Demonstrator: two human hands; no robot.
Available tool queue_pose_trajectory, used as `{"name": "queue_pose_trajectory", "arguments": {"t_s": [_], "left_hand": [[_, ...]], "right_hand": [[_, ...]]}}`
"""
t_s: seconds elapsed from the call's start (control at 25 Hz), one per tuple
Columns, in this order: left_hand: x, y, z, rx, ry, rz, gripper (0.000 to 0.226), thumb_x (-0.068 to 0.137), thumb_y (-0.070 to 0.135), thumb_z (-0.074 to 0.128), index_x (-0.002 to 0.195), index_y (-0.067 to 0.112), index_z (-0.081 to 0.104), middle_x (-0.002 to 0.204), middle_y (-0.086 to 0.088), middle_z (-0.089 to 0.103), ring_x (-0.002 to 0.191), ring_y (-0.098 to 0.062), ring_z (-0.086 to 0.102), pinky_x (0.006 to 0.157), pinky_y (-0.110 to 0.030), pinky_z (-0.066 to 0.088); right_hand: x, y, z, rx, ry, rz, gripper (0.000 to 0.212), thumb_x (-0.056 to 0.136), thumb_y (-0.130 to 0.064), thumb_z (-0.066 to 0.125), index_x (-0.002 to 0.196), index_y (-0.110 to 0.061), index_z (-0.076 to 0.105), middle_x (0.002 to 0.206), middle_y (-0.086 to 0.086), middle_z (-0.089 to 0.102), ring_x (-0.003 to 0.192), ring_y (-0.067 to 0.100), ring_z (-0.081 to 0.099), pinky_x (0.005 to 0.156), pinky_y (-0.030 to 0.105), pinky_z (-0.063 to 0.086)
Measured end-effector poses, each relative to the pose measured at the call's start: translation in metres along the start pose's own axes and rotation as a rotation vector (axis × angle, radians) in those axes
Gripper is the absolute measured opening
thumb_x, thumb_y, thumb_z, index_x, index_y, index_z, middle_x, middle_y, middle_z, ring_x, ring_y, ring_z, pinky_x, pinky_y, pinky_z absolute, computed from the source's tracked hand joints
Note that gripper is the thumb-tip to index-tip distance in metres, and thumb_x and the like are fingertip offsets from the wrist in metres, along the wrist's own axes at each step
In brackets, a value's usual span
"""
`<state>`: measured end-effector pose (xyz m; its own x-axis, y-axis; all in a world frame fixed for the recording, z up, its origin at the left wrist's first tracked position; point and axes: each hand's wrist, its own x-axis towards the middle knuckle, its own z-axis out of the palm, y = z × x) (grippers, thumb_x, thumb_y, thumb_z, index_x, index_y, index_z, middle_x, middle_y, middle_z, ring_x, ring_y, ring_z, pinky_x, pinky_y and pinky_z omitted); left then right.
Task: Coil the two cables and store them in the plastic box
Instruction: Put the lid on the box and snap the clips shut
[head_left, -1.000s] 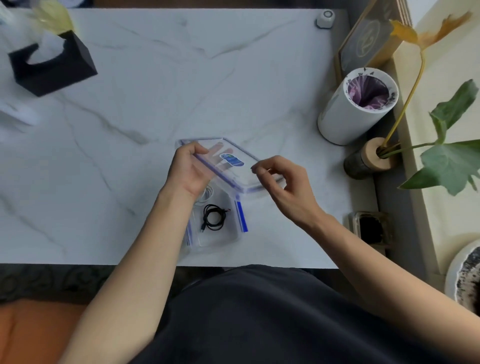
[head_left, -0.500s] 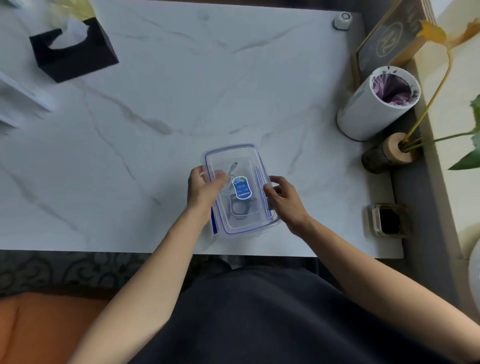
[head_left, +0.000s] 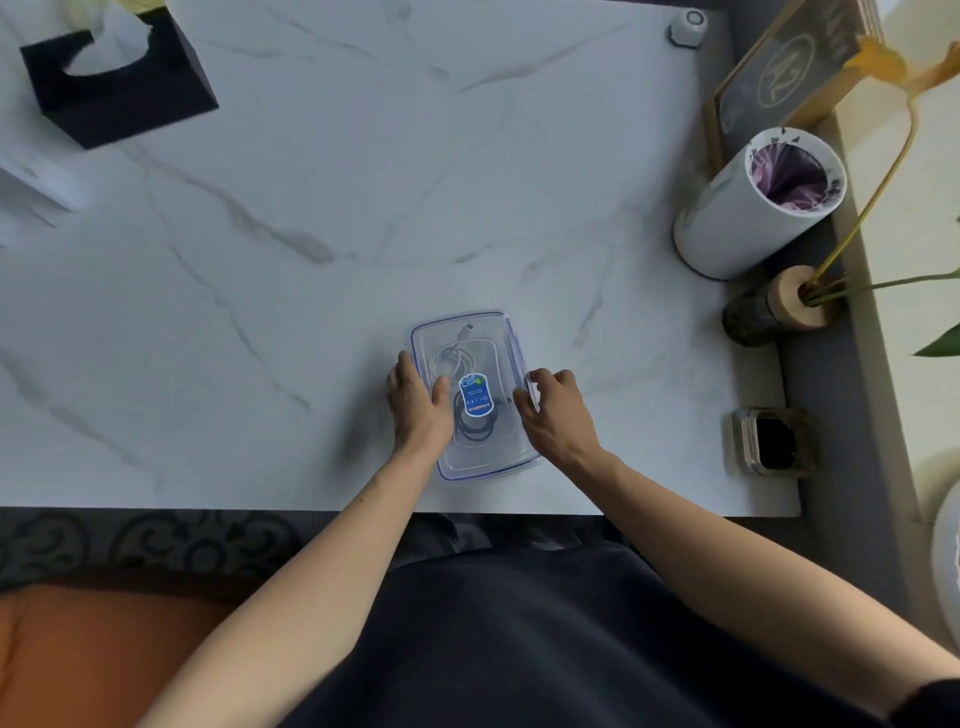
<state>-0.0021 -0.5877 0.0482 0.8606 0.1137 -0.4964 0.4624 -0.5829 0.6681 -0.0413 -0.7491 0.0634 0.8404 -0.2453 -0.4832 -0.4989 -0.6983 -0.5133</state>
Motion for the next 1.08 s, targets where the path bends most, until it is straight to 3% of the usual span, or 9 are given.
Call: {"name": "queue_pose_trajectory", "arguments": {"t_s": [0.24, 0.36, 0.44, 0.6, 0.8, 0.84, 0.92, 1.0, 1.08], "left_hand": [[0.011, -0.014, -0.002, 0.022, 0.024, 0.015, 0.061, 0.099, 0.028, 0.051, 0.151, 0.008, 0.026, 0.144, -0.023, 0.041, 0.135, -0.037, 0.037, 0.112, -0.044, 0.031], [0.012, -0.021, -0.001, -0.052, 0.001, 0.015, 0.064, 0.098, 0.030, 0.054, 0.152, 0.012, 0.025, 0.145, -0.021, 0.039, 0.136, -0.033, 0.036, 0.112, -0.040, 0.030], [0.011, -0.023, 0.000, -0.133, -0.055, 0.011, 0.066, 0.100, 0.032, 0.049, 0.155, 0.017, 0.016, 0.156, -0.014, 0.031, 0.141, -0.028, 0.035, 0.112, -0.033, 0.029], [0.007, -0.020, 0.005, -0.034, -0.020, 0.056, 0.061, 0.104, 0.031, 0.038, 0.155, 0.014, 0.009, 0.163, -0.007, 0.021, 0.144, -0.028, 0.033, 0.113, -0.032, 0.027], [0.011, -0.027, -0.001, 0.044, -0.096, 0.129, 0.064, 0.104, 0.031, 0.035, 0.155, 0.010, 0.002, 0.164, -0.011, 0.011, 0.149, -0.027, 0.022, 0.116, -0.031, 0.019], [0.012, -0.029, -0.002, 0.064, -0.109, 0.134, 0.065, 0.104, 0.032, 0.035, 0.155, 0.010, 0.001, 0.164, -0.012, 0.012, 0.149, -0.028, 0.022, 0.117, -0.034, 0.019], [0.012, -0.028, -0.001, 0.063, -0.099, 0.114, 0.065, 0.104, 0.033, 0.036, 0.155, 0.012, 0.001, 0.162, -0.015, 0.016, 0.147, -0.031, 0.022, 0.117, -0.039, 0.021], [0.010, -0.026, 0.002, 0.022, -0.075, 0.099, 0.065, 0.103, 0.033, 0.038, 0.155, 0.014, 0.004, 0.160, -0.016, 0.021, 0.145, -0.033, 0.025, 0.116, -0.041, 0.023], [0.009, -0.026, 0.001, -0.016, -0.074, 0.079, 0.069, 0.102, 0.035, 0.043, 0.156, 0.017, 0.004, 0.159, -0.016, 0.024, 0.144, -0.034, 0.026, 0.115, -0.042, 0.024]], "right_hand": [[0.005, -0.001, 0.001, 0.028, -0.035, 0.053, 0.034, 0.100, -0.036, 0.050, 0.126, -0.015, 0.055, 0.121, 0.014, 0.061, 0.105, 0.035, 0.061, 0.087, 0.042, 0.052], [0.010, 0.002, -0.005, 0.306, -0.061, 0.147, 0.033, 0.095, -0.030, 0.060, 0.123, -0.013, 0.058, 0.121, 0.015, 0.060, 0.093, 0.025, 0.062, 0.075, 0.032, 0.051], [0.010, 0.003, -0.009, 0.418, -0.108, 0.168, 0.030, 0.094, -0.028, 0.063, 0.119, -0.012, 0.058, 0.118, 0.015, 0.066, 0.089, 0.023, 0.065, 0.070, 0.030, 0.053], [0.005, 0.012, -0.008, 0.199, -0.091, -0.073, 0.038, 0.096, -0.039, 0.060, 0.121, -0.010, 0.057, 0.122, 0.014, 0.068, 0.103, 0.031, 0.069, 0.088, 0.047, 0.057], [0.009, 0.017, -0.005, -0.059, -0.141, -0.187, 0.046, 0.099, -0.052, 0.045, 0.120, -0.011, 0.049, 0.120, 0.017, 0.066, 0.102, 0.041, 0.065, 0.082, 0.050, 0.055], [0.009, 0.017, -0.003, -0.032, -0.152, -0.183, 0.045, 0.100, -0.049, 0.046, 0.122, -0.010, 0.048, 0.123, 0.018, 0.063, 0.105, 0.040, 0.064, 0.084, 0.050, 0.055], [0.011, 0.017, -0.004, 0.254, -0.194, -0.062, 0.044, 0.101, -0.037, 0.054, 0.132, -0.008, 0.043, 0.131, 0.017, 0.056, 0.110, 0.033, 0.062, 0.086, 0.041, 0.056], [0.013, 0.015, -0.009, 0.565, -0.321, 0.124, 0.060, 0.099, -0.026, 0.060, 0.149, -0.012, 0.029, 0.131, 0.014, 0.051, 0.109, 0.025, 0.059, 0.078, 0.026, 0.054], [0.019, 0.013, -0.017, 0.633, -0.382, 0.263, 0.078, 0.094, -0.024, 0.067, 0.155, -0.013, 0.019, 0.134, 0.012, 0.050, 0.109, 0.025, 0.058, 0.080, 0.029, 0.053]]}}
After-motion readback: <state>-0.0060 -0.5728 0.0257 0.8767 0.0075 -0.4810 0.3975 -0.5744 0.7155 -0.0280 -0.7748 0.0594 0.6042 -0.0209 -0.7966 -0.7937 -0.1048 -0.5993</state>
